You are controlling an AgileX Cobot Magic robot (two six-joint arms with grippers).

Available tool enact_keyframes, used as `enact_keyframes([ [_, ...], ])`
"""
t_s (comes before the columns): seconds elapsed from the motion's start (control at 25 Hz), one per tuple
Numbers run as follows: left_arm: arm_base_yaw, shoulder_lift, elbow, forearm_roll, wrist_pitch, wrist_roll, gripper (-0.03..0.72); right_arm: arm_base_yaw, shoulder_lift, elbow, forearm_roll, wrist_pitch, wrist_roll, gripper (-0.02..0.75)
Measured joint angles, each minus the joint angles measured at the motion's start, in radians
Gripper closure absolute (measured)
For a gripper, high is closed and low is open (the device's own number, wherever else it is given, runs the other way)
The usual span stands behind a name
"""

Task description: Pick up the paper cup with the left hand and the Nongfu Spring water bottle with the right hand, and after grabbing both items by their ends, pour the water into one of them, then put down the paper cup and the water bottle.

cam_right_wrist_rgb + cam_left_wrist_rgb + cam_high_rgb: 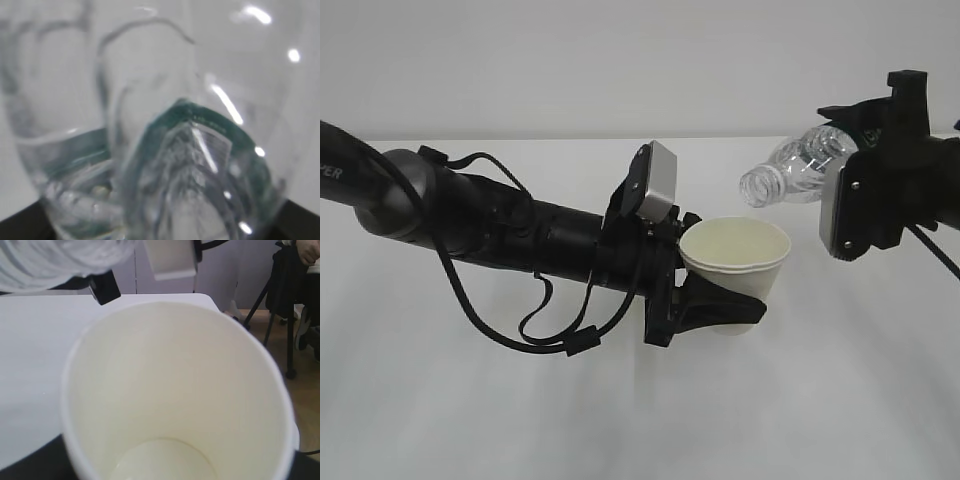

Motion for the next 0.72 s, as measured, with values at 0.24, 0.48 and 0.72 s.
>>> enact_keyframes([
  [0.24,0.0,0.0,0.0,-0.028,0.01,0.0,0.242,0.0,0.0,0.0,-0.008,0.0,0.0,0.237],
  [0.48,0.0,0.0,0.0,-0.04,0.042,0.0,0.243,0.0,0.0,-0.003,-0.008,0.0,0.0,0.237],
  [0.72,0.0,0.0,0.0,-0.041,0.042,0.0,0.243,0.0,0.0,-0.011,-0.012,-0.002,-0.002,0.237],
])
